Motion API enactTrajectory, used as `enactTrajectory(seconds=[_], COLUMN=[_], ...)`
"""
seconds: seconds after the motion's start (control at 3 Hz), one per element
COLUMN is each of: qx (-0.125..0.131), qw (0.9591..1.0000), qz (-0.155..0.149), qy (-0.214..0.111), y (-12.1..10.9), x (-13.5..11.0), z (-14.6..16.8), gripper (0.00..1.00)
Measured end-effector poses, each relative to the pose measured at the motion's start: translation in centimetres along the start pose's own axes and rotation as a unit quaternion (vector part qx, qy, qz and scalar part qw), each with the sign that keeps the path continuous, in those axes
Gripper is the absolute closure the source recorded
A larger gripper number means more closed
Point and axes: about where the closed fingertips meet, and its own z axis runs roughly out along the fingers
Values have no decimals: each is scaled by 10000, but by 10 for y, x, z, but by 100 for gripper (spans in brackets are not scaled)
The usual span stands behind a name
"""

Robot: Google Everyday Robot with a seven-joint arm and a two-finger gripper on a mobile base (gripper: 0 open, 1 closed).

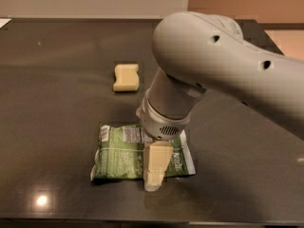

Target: Pick green jalapeno chip bag

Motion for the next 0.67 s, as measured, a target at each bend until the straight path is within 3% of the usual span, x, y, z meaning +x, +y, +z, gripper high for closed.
enactTrajectory(seconds=[0.33,0.67], qx=[-74,-173], qw=[9999,9997], qz=[-101,-146], qy=[65,95], y=[2,1], x=[-9,-15], z=[18,25], gripper=[0,18])
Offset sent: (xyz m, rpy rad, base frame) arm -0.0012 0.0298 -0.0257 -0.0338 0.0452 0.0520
